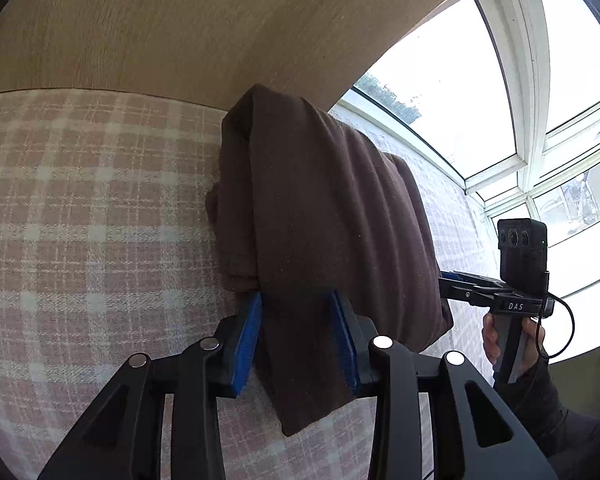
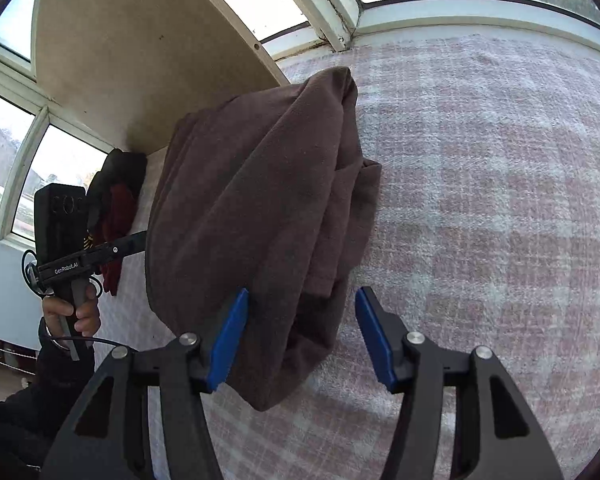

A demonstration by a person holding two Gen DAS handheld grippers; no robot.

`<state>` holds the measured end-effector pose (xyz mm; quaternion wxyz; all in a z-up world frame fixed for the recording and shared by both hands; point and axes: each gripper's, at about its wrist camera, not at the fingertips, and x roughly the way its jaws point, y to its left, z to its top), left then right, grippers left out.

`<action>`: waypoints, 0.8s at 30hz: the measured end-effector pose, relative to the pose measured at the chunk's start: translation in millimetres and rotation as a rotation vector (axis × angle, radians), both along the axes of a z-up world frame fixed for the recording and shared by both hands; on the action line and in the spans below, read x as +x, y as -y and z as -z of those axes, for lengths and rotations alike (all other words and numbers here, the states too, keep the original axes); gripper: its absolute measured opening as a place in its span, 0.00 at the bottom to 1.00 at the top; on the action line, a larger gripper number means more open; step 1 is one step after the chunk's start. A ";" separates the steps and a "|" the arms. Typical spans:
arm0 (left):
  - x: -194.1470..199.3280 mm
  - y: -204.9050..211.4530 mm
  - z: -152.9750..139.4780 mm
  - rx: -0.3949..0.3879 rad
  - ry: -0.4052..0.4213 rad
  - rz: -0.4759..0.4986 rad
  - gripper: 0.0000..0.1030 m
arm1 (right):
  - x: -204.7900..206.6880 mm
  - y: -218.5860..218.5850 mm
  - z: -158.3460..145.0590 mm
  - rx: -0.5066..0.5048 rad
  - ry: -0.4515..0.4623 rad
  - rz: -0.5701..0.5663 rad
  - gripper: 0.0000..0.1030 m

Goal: Fold clothes
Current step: 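Lift and carry the folded bundle with both grippers toward the wooden board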

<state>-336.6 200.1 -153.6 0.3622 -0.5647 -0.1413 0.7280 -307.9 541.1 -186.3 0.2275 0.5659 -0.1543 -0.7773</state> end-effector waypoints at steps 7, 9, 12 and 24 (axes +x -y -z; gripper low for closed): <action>-27.8 -8.3 -10.6 -0.073 -0.010 -0.016 0.61 | -28.0 6.3 -11.0 0.080 -0.023 -0.029 0.54; -33.1 -22.2 -7.0 -0.135 -0.009 0.016 0.62 | -35.6 12.6 -6.1 0.092 -0.010 -0.046 0.54; -36.2 -39.2 3.0 -0.184 0.017 0.060 0.62 | -42.5 18.8 1.9 0.122 0.013 -0.061 0.65; -26.3 -55.3 11.7 -0.155 0.034 0.108 0.52 | -55.3 17.3 16.9 -0.009 0.120 -0.061 0.52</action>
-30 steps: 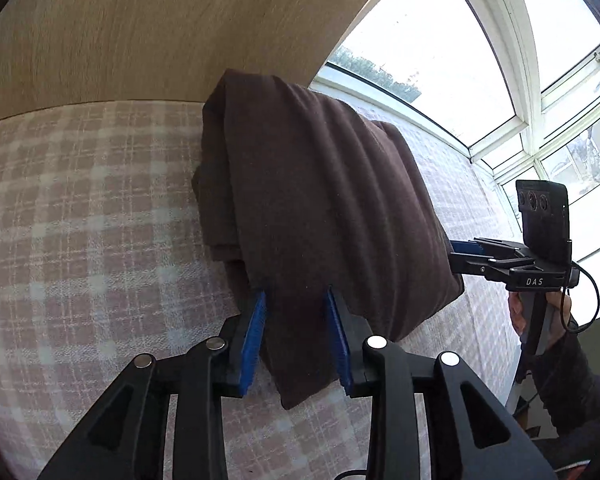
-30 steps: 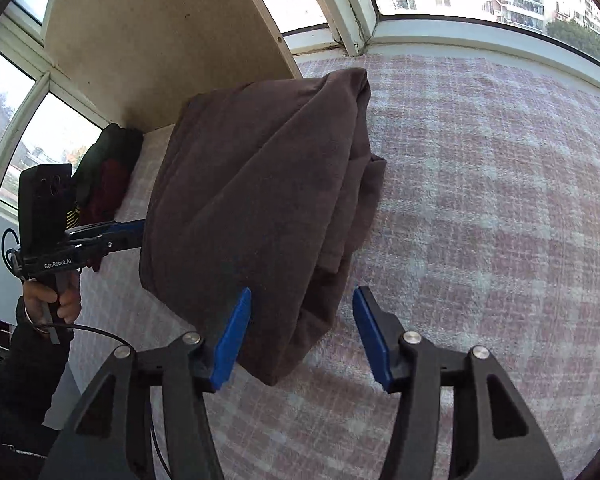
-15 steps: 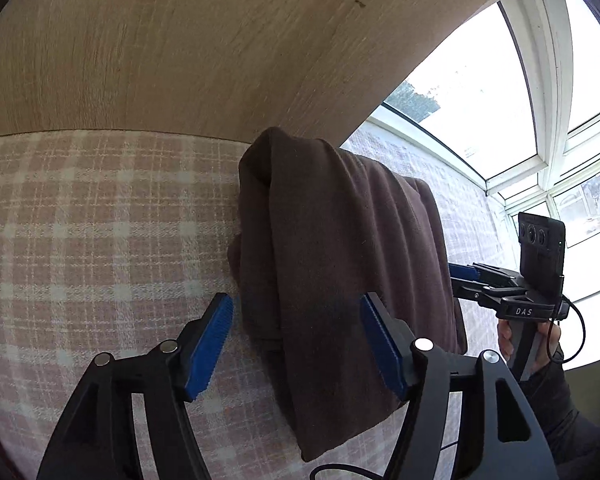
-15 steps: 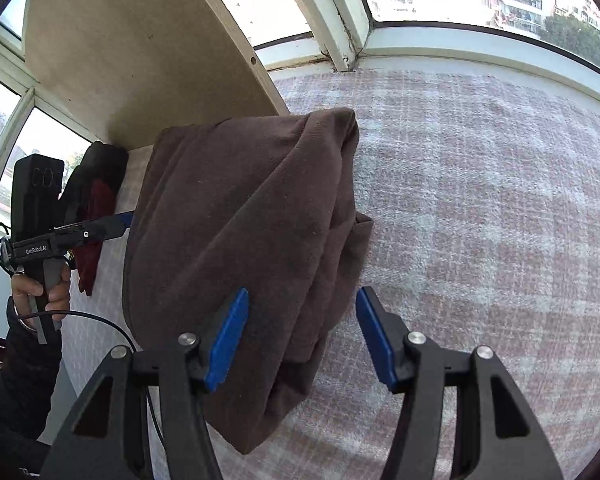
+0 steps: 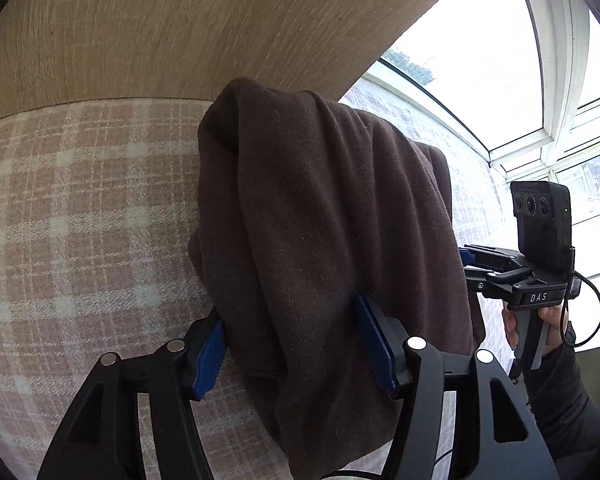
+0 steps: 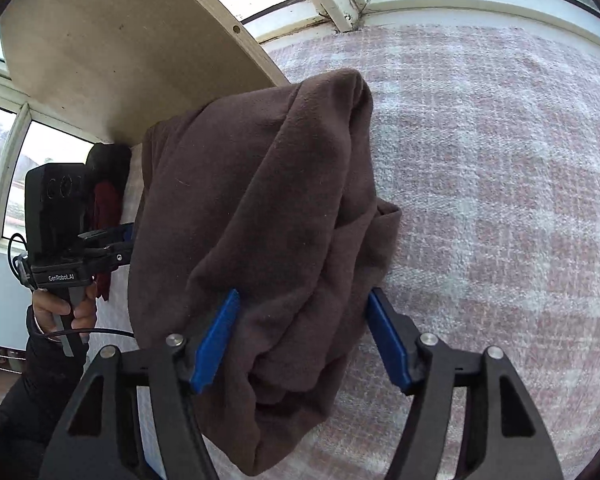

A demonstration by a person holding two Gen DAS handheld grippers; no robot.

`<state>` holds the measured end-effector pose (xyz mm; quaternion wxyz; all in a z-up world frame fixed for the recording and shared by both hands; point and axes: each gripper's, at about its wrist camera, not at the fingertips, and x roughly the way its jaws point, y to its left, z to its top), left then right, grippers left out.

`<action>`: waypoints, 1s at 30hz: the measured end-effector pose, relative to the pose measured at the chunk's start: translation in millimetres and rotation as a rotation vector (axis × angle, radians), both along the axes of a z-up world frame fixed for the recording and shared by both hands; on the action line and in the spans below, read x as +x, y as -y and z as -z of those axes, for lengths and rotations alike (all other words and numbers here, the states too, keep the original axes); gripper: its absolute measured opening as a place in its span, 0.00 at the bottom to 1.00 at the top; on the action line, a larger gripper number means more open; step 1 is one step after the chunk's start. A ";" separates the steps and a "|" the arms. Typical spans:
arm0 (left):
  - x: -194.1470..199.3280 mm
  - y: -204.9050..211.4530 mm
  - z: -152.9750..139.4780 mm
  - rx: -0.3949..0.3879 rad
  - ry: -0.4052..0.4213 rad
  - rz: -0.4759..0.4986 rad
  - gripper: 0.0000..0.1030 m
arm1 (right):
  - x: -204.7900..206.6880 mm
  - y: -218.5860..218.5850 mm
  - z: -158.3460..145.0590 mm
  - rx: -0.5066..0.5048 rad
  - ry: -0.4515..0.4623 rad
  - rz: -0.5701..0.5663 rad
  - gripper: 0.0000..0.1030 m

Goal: Fold clothes
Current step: 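Lift and carry the folded bundle with both grippers toward the wooden board, then lower the folded bundle onto the blanket beside the board with both grippers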

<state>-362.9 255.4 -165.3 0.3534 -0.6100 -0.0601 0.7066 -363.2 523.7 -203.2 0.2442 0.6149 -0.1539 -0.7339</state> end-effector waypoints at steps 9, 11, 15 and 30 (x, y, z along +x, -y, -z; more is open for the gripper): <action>21.4 -12.1 -29.0 -0.064 -0.144 0.060 0.28 | 10.9 31.8 -35.8 0.187 -0.144 -0.121 0.28; 25.6 -10.7 -33.7 -0.064 -0.152 0.056 0.27 | 17.5 34.5 -45.0 0.200 -0.172 -0.127 0.27; 35.2 -5.3 -46.5 -0.048 -0.166 0.051 0.25 | 15.4 18.0 -52.7 0.172 -0.202 -0.115 0.26; 142.0 24.4 -112.0 -0.003 -0.138 0.104 0.26 | 110.2 -2.2 -93.8 -0.055 -0.119 -0.057 0.26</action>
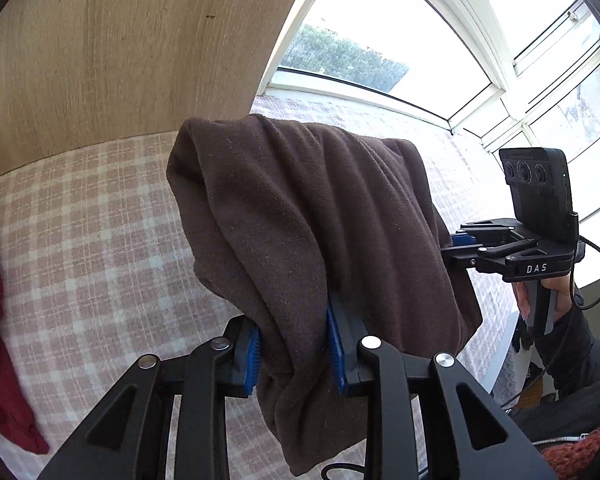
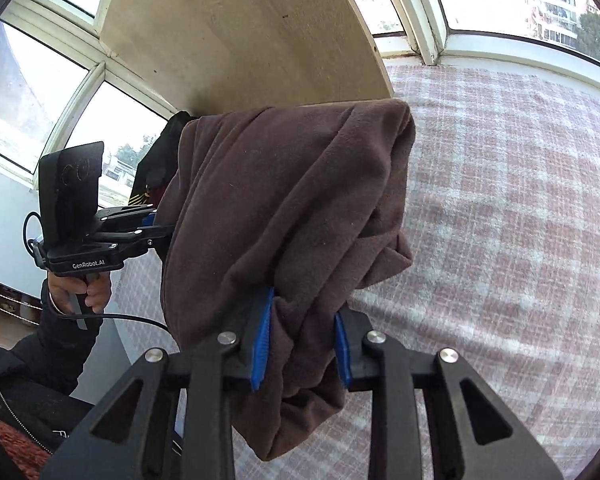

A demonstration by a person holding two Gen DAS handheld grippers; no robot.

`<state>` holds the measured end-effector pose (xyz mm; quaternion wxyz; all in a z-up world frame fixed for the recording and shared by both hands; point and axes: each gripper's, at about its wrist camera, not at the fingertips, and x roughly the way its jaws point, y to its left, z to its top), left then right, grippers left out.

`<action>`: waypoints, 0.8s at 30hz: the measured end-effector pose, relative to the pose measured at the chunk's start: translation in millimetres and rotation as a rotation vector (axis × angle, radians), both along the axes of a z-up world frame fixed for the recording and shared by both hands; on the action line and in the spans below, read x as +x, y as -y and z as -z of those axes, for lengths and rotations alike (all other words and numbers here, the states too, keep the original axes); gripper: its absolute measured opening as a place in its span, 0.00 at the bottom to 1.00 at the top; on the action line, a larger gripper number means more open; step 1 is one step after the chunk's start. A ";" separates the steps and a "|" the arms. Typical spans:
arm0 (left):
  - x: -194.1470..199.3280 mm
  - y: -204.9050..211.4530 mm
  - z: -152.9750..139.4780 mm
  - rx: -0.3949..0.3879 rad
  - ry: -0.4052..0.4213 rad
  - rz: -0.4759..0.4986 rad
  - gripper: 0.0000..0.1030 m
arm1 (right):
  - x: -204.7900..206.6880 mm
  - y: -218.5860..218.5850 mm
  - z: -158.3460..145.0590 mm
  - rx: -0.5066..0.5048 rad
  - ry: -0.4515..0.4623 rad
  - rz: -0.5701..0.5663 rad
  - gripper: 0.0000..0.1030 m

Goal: Fold clothes
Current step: 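Lower the folded bundle onto the blanket beside the board with both grippers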

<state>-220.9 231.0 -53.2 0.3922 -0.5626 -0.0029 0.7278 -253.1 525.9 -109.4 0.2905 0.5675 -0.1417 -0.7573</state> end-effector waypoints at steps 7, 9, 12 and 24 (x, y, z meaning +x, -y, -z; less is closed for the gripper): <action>38.9 36.7 57.2 -0.103 0.094 -0.045 0.31 | 54.1 -29.4 49.9 0.153 0.057 0.121 0.32; 37.5 52.2 38.5 -0.057 0.075 -0.093 0.28 | 58.9 -38.9 32.9 0.142 0.007 0.148 0.32; 28.7 60.7 0.6 -0.050 -0.056 -0.115 0.29 | 52.1 -14.4 16.5 0.130 -0.059 0.118 0.32; -32.2 19.4 75.9 -0.068 0.079 0.000 0.30 | -17.9 31.3 76.9 0.150 0.030 0.035 0.39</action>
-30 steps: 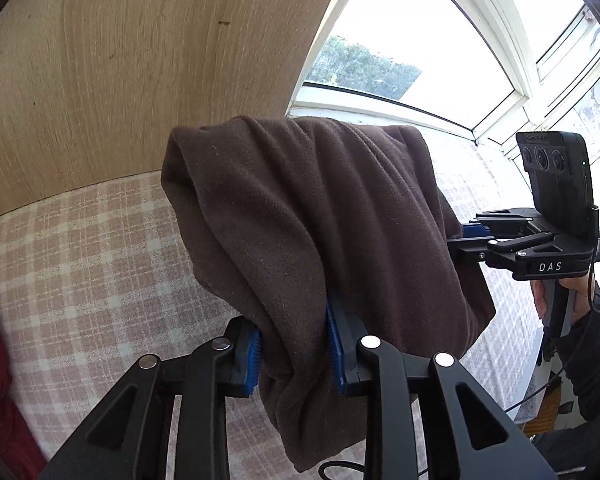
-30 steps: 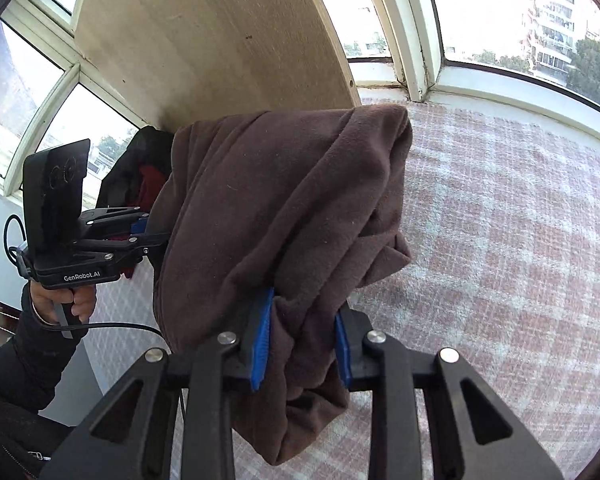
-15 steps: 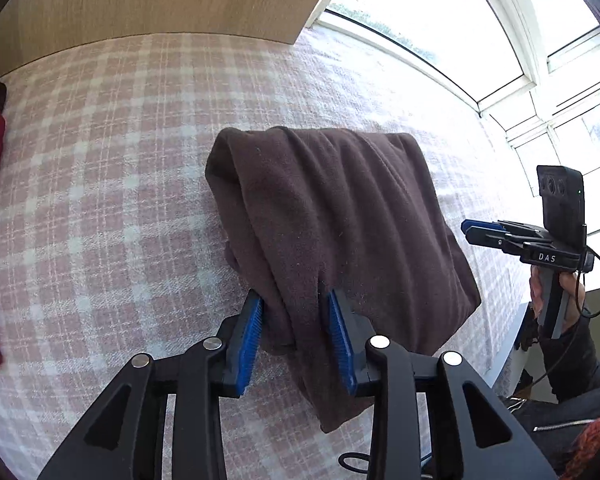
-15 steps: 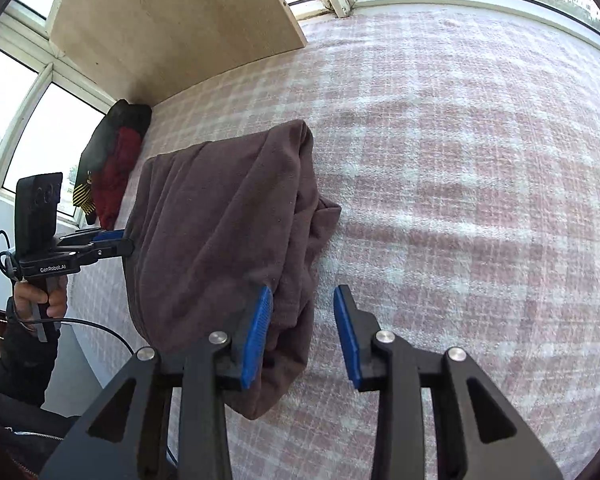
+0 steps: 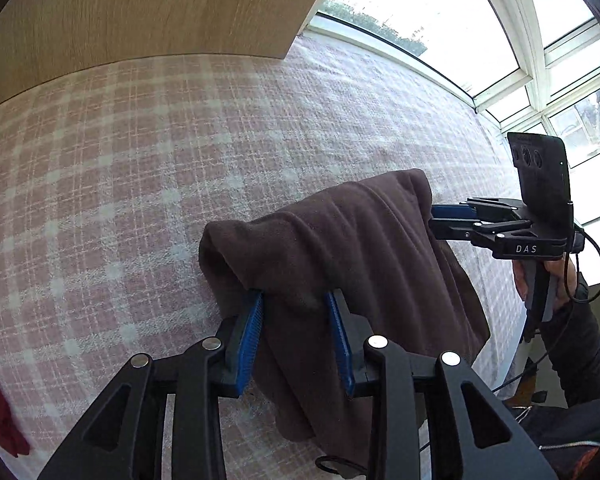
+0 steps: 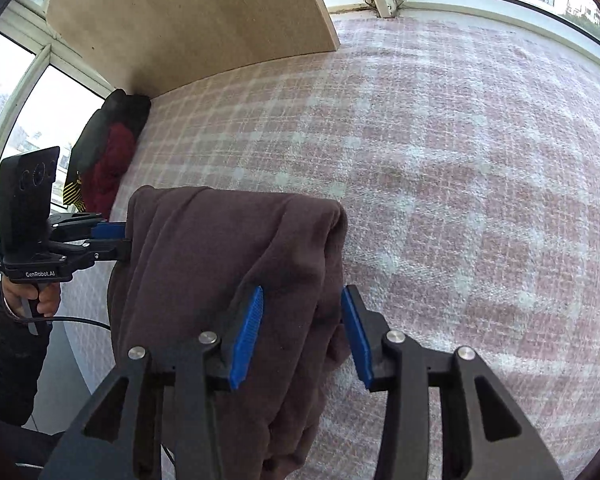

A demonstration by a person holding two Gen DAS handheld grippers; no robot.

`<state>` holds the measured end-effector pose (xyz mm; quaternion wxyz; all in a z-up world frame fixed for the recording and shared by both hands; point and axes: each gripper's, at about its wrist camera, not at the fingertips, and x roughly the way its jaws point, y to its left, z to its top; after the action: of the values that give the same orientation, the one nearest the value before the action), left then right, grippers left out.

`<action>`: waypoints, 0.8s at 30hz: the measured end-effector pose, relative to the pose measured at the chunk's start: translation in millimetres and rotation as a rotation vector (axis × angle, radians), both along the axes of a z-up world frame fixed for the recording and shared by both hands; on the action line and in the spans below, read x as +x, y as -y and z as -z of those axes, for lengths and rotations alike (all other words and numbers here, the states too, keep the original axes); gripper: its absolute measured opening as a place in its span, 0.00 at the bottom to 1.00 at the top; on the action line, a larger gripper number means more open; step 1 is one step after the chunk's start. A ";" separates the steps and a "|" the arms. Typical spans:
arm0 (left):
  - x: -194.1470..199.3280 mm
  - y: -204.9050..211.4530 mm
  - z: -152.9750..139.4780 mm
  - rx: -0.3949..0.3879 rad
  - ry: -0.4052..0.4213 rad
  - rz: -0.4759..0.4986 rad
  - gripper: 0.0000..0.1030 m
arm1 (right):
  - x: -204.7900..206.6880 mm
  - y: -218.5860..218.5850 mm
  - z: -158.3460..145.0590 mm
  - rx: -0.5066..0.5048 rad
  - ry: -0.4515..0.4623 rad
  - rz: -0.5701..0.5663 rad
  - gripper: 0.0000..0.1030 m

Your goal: Fold clothes

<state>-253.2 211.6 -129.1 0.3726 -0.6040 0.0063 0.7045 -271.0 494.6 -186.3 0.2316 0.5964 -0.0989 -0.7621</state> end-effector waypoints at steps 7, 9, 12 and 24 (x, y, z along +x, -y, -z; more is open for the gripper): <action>6.3 -17.5 -0.7 -0.026 -0.055 0.060 0.30 | 9.4 15.9 -6.2 0.062 -0.068 -0.099 0.29; 7.3 -17.5 -5.6 -0.027 -0.057 0.066 0.29 | 8.8 27.7 -7.8 0.093 -0.070 -0.150 0.21; 9.2 -21.5 -7.6 -0.021 -0.073 0.086 0.27 | 6.8 33.4 -13.0 0.103 -0.073 -0.182 0.10; -11.2 21.8 -11.6 0.077 -0.044 -0.032 0.27 | 1.2 -9.7 -25.0 0.098 -0.086 -0.014 0.35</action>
<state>-264.4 189.7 -117.5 0.3839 -0.5737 -0.0221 0.7232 -269.8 504.3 -161.3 0.2115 0.5746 -0.0470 -0.7892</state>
